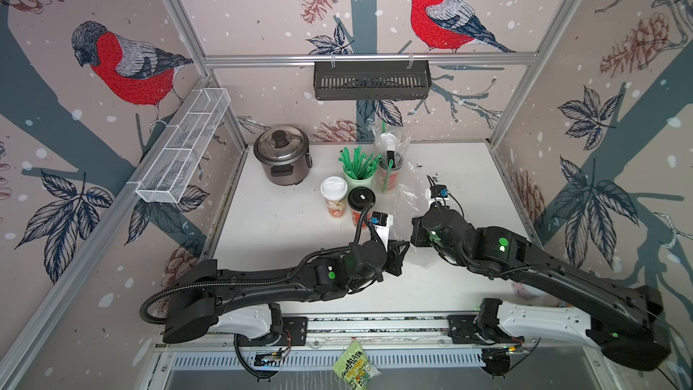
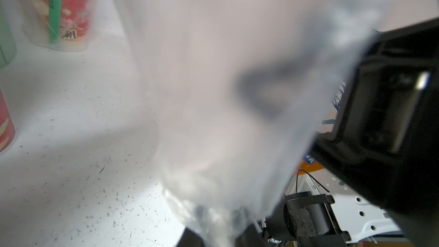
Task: Pack milk tea into plastic carrier bags
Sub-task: Adjust the plastic carrier bag at the center of the board, then pick up the milk tea cup at the center of the board.
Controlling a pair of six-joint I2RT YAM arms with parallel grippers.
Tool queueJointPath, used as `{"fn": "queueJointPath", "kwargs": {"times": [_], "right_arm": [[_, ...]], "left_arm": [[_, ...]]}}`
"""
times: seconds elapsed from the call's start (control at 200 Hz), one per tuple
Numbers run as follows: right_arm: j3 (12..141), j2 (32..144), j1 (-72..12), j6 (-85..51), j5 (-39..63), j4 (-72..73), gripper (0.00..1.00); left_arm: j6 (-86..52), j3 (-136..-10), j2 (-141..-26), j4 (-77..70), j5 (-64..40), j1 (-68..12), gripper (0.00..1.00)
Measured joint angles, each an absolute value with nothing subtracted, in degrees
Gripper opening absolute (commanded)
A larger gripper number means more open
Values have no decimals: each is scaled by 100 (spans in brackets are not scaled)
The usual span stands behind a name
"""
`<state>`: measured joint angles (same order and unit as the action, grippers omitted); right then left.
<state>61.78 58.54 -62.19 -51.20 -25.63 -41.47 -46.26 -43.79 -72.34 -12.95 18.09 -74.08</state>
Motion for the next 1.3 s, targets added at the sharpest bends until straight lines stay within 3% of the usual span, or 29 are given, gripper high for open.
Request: {"fn": "queueJointPath", "kwargs": {"times": [0.06, 0.195, 0.355, 0.42, 0.46, 0.5, 0.685, 0.896, 1.301], "right_arm": [[6160, 5800, -6222, -5120, -2541, -4125, 1], [6071, 5651, -6222, -5118, -2438, -4066, 2], [5881, 5443, -6224, -5105, -2110, -3898, 17], [5789, 5347, -6224, -5094, -1929, -3830, 30], [5736, 5286, -6224, -5094, -1837, -3785, 50], [5684, 5218, -6224, -5087, -1730, -3728, 62], [5634, 4799, -6224, -5043, -1354, -3590, 84], [5732, 4163, -6219, -4875, -1256, -3568, 94], [5763, 4292, -6038, -4449, -1487, -3555, 98]], "left_arm": [[-4641, -4353, -7148, -1251, 1868, -7408, 0], [-4648, -4327, -6801, -1081, 2023, -7408, 0], [-4530, -4379, -6359, -766, 2097, -7408, 0], [-4440, -4528, -6250, -534, 2088, -7408, 0], [-4390, -4635, -6202, -390, 2064, -7408, 0], [-4311, -4748, -6158, -220, 1979, -7408, 0], [-4058, -5413, -6071, 805, 1577, -7408, 0], [-4012, -6267, -5885, 2141, 1205, -7408, 0], [-4010, -7275, -5561, 4497, 1389, -7406, 0]]}}
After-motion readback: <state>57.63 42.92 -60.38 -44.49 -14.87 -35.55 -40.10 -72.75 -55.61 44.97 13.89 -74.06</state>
